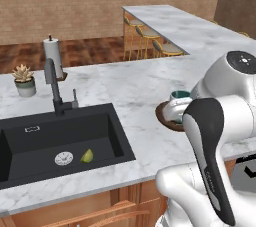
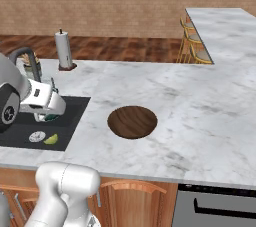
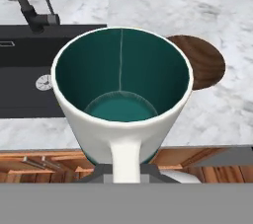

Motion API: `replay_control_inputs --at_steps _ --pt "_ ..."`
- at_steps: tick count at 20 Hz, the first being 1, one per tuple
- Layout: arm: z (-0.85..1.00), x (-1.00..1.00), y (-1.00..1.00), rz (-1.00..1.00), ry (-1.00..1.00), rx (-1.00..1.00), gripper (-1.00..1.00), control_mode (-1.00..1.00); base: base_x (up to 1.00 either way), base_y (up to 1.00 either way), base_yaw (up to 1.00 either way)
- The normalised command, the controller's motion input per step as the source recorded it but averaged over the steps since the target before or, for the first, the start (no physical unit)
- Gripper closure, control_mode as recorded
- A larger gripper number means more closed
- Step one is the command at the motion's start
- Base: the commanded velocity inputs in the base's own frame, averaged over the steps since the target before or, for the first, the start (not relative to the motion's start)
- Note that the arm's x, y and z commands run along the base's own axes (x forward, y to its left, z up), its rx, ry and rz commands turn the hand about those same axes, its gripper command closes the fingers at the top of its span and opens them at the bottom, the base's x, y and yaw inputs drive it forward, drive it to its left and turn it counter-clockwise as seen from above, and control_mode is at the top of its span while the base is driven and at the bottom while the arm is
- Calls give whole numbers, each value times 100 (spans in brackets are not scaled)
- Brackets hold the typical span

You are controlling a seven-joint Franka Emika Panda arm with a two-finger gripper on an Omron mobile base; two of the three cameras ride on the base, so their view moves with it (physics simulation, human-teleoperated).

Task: Clear the mugs and bowl far away from the sink.

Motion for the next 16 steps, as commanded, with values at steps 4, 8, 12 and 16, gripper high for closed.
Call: replay_control_inputs --at_steps 4,8,12,16 --pt "0 0 0 0 0 0 100 100 -2 -4 -37" --pt "0 0 0 0 0 0 100 100 0 0 -95" --pt "0 0 0 0 0 0 100 100 0 0 -100" --pt "0 0 0 0 0 0 100 100 0 0 -100"
